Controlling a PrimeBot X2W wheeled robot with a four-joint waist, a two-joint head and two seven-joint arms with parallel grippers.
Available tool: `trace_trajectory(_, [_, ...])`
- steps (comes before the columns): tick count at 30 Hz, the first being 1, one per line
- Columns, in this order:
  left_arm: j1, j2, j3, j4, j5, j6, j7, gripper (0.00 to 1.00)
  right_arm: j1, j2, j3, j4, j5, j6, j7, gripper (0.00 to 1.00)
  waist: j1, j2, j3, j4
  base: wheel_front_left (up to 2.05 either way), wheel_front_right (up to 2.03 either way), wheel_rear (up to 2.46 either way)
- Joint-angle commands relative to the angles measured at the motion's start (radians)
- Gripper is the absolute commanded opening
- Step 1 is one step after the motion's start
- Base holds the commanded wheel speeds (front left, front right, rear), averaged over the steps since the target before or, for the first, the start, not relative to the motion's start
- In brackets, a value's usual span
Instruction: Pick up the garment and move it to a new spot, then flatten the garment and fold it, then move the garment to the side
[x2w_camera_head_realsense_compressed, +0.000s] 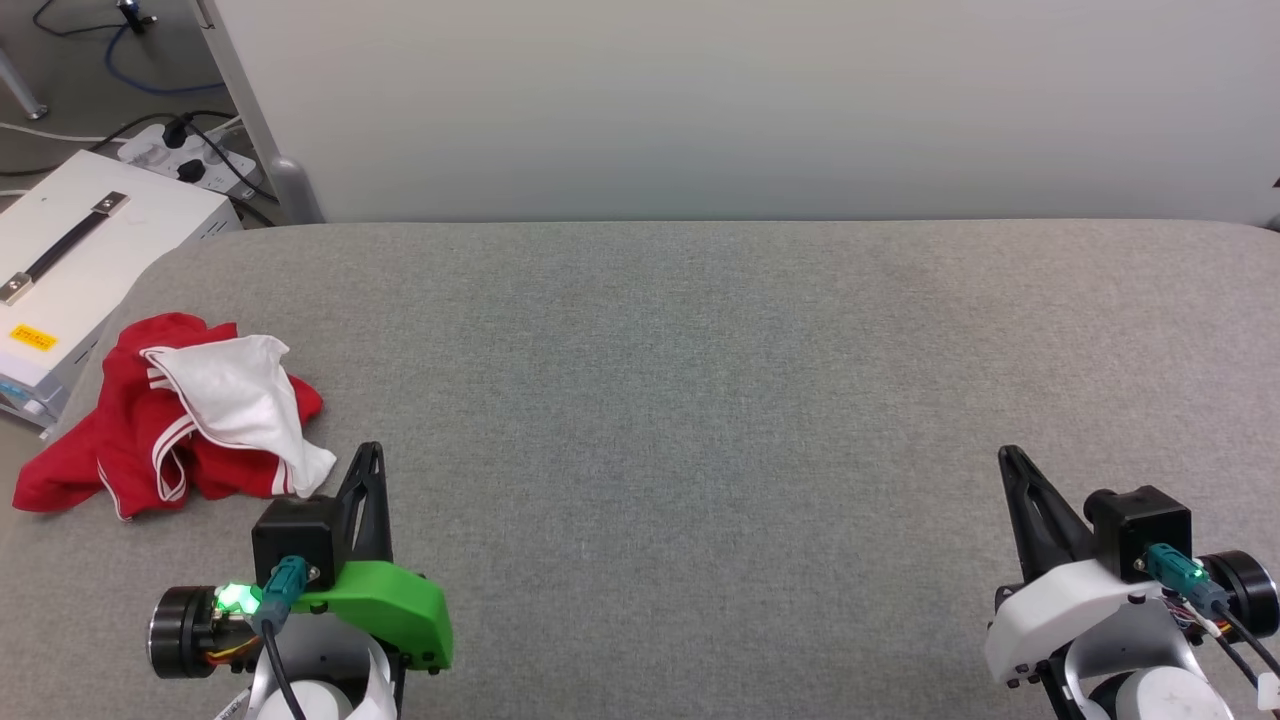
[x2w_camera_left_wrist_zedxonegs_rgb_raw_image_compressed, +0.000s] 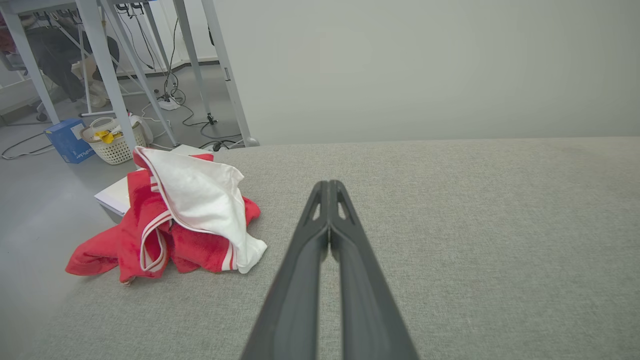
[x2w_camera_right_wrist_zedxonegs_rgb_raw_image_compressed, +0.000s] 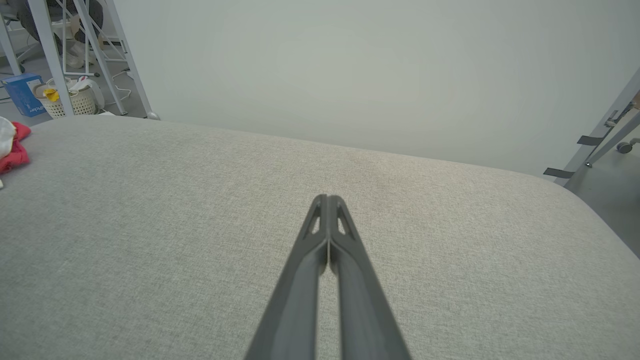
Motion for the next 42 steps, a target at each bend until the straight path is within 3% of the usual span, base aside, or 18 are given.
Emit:
trace_trajectory(1, [0.011,-0.005,0.000,-0.002,0.009,0.004,-0.001,0.00,0.000,-0.001,0.001,-0.003,-0.010,-0.001,0.003,0.00,0.0000,0.0112,0.000,0.000,0.00,0.00,0.00])
trace_trajectory(19, [0.011,-0.005,0.000,-0.002,0.009,0.004,-0.001,0.00,0.000,-0.001,0.001,-0.003,-0.010,-0.001,0.003,0.00,0.0000,0.0112,0.000,0.000,0.00,0.00,0.00])
trace_trajectory(20, [0.000,0.000,0.000,0.000,0.000,0.000,0.000,1.00,0.000,0.000,0.000,0.000,0.000,0.000,0.000,1.00,0.0000,0.0000,0.000,0.000,0.00,0.00,0.00])
trace_trajectory(42, [0.006,0.000,-0.005,0.029,-0.020,-0.003,-0.037,1.00,-0.001,0.000,-0.019,0.004,0.006,0.000,-0.036,1.00,0.0000,0.0016,0.002,-0.001,0.00,0.00,0.00])
